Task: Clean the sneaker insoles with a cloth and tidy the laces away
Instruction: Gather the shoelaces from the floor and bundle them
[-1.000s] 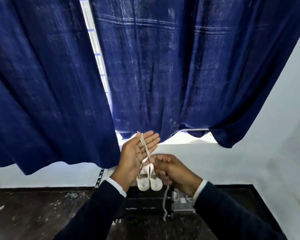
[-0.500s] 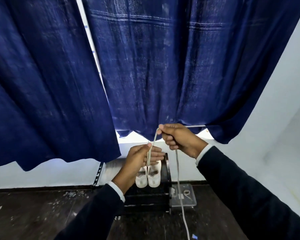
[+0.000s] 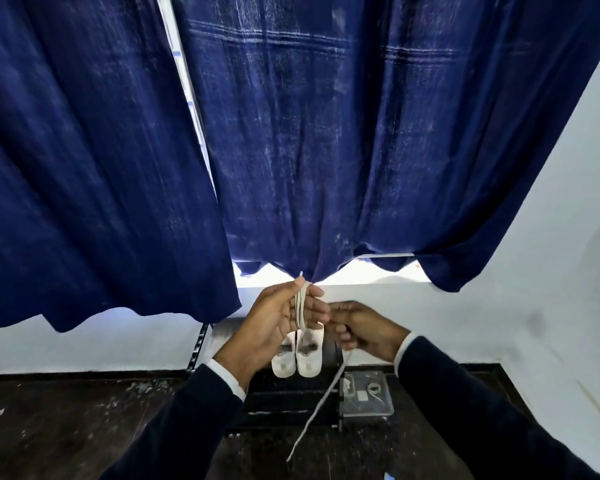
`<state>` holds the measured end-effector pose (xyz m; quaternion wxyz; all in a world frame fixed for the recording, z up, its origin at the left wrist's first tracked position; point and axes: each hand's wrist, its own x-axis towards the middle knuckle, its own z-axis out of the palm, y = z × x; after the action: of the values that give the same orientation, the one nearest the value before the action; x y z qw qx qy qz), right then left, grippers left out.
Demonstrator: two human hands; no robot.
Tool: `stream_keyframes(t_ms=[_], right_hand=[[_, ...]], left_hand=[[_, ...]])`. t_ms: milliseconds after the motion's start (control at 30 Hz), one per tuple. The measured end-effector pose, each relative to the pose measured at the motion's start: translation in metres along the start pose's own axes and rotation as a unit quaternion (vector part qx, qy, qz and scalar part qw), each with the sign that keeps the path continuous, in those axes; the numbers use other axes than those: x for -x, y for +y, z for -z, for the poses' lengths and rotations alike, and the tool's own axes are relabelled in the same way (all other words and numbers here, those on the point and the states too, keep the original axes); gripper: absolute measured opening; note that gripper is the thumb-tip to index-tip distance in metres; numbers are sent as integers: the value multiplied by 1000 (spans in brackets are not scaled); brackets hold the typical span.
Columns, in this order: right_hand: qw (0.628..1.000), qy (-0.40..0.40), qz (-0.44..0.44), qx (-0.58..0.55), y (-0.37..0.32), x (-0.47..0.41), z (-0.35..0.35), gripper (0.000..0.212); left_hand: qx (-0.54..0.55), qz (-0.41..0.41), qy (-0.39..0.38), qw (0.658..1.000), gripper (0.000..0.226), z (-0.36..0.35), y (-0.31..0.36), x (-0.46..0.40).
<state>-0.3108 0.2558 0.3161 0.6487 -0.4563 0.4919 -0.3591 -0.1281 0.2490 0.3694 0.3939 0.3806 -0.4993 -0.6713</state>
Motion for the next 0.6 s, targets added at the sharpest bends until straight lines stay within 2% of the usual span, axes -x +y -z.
stream_keyframes(t_ms=[67, 133, 233, 333, 400, 500, 600], right_hand=[[999, 25, 15, 22, -22, -4, 9, 29], [998, 40, 38, 39, -44, -3, 10, 30], [994, 36, 94, 52, -65, 6, -4, 28], [992, -1, 117, 42, -51, 17, -30, 30], [996, -21, 90, 10, -25, 19, -45, 30], [997, -42, 25, -56, 9, 17, -49, 32], [998, -40, -10, -42, 22, 12, -35, 32]], left_hand=[[-59, 20, -24, 998, 43, -1, -2, 2], [-93, 36, -10, 995, 43, -3, -6, 1], [-85, 33, 57, 994, 41, -5, -12, -5], [-31, -2, 135, 990, 35, -3, -12, -9], [-3, -19, 139, 990, 37, -4, -7, -9], [43, -17, 100, 994, 40, -5, -1, -7], [66, -30, 79, 994, 40, -3, 2, -5]])
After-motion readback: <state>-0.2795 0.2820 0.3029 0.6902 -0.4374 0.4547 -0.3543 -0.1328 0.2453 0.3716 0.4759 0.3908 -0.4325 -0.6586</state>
